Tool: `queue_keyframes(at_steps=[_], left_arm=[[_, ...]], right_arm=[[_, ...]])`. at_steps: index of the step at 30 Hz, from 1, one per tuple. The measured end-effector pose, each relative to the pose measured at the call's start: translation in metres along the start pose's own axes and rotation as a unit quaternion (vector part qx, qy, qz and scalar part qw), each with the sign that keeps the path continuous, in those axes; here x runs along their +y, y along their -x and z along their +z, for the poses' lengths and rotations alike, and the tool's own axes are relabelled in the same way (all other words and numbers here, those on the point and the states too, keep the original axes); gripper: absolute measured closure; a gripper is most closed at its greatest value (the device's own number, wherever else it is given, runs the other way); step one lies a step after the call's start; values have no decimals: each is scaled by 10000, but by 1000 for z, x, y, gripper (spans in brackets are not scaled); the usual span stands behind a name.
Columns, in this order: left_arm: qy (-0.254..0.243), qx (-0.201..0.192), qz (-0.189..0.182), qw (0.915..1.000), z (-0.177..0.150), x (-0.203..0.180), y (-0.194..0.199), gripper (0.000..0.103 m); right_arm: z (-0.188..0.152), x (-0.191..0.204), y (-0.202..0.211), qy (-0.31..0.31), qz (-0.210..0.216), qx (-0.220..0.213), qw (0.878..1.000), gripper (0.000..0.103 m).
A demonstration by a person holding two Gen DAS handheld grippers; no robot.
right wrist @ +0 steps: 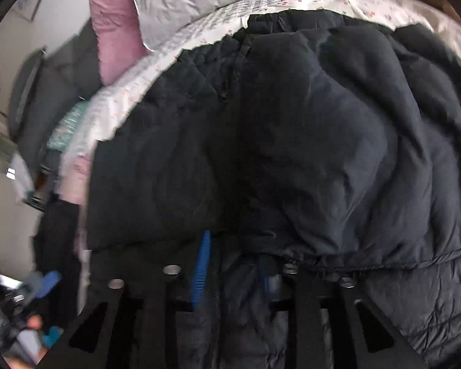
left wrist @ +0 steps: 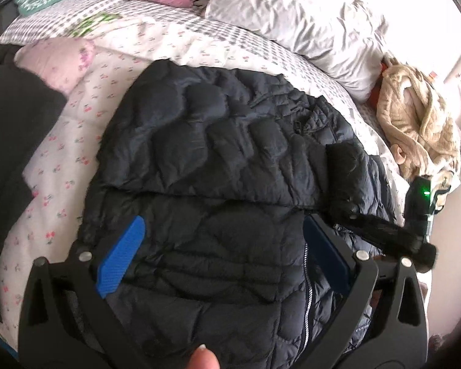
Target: Fold large clothes
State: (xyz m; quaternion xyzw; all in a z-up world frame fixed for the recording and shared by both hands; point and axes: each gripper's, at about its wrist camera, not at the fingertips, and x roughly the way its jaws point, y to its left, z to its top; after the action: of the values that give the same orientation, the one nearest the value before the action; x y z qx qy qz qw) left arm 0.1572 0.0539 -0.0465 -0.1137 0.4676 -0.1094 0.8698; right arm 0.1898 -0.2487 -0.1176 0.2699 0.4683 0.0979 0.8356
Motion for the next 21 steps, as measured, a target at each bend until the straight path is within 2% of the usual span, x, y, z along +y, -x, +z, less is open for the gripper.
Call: queue_keyframes(at_steps=[2,4,8,11,13,14,18,21], left_arm=[[-116,3,-34,9999,-1,-11,-6,1],[-294,5,-85,9995,-3,-28,-16,1],[-882,-59,-165,9959,-14,-73,-36,1],[-1533,-102,-163,9880,-30,-119,-55,1],[-1965,-202,8,9803,-42,-145,-67,1],[-2193,-254,138,9752,-48,-158,-75,1],[-2633,-397,358,9632,-56,-188,-99,1],[-2789,-424,444,9584,-60,-202,-115,1]], right_arm=[[-2,-5,24,-35,229,-260,9994,24],[-6,-11,42,-47,425,-408,9983,24],[-17,-36,87,-356,666,-1065,9914,24],[-15,-67,111,-898,455,-1467,9840,24],[-12,-87,121,-1171,477,-1736,9767,25],[-7,-93,123,-1223,488,-1817,9745,27],[4,-126,122,-1491,364,-1852,9707,47],[5,-147,113,-1718,408,-1754,9685,52]])
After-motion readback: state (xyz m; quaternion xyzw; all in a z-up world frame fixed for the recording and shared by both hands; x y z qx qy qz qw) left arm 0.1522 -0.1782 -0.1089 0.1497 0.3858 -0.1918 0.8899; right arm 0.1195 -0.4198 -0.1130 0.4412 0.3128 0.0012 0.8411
